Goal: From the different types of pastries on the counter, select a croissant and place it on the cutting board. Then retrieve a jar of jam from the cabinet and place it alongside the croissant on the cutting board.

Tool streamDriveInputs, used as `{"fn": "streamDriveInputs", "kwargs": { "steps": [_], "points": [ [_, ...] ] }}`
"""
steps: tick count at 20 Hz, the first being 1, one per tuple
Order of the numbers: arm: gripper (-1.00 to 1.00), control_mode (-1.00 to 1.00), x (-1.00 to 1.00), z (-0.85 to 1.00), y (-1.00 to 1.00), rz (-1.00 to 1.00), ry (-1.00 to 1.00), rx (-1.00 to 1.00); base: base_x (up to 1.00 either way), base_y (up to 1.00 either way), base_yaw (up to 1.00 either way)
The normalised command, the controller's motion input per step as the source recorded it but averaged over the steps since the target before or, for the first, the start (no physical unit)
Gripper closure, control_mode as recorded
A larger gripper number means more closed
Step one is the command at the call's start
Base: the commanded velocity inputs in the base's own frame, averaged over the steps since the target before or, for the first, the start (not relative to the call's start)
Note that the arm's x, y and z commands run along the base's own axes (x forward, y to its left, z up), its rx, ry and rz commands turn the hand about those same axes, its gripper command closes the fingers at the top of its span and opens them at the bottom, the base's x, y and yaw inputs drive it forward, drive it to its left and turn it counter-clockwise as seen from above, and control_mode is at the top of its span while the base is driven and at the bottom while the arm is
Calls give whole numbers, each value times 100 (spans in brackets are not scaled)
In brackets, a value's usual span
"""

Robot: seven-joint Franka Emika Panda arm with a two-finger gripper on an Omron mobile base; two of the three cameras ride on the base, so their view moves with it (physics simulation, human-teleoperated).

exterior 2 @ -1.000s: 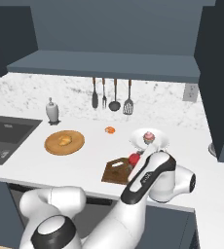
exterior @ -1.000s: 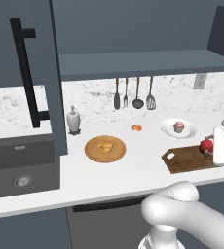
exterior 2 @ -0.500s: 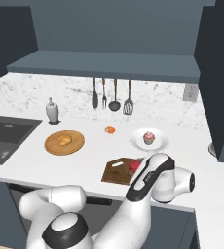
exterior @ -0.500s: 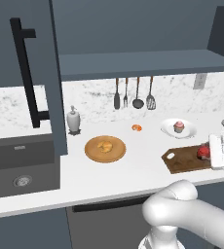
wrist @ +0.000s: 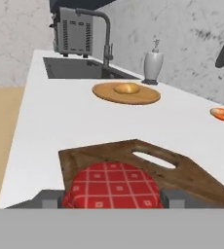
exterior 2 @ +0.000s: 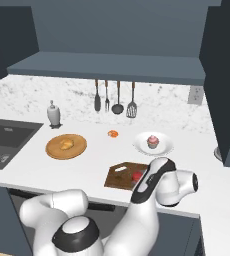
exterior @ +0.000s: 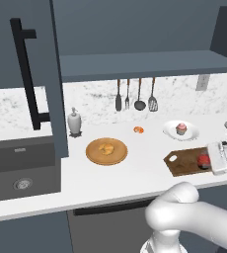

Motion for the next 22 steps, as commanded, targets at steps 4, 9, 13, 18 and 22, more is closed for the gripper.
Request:
{"fn": "streamDriveInputs", "kwargs": {
  "steps": [4,9,13,18,22],
  "points": [
    [100,-100,33,0,-8,3,4,3,0,0,0],
    [100,-100,29,0,-11,4,2,5,0,0,0],
    [100,-100,3,0,-8,0,0,18,0,0,0],
    [100,-100,9,-1,0,0,0,23,0,0,0],
    [100,-100,24,0,0,0,0,15,0,0,0]
  ]
}}
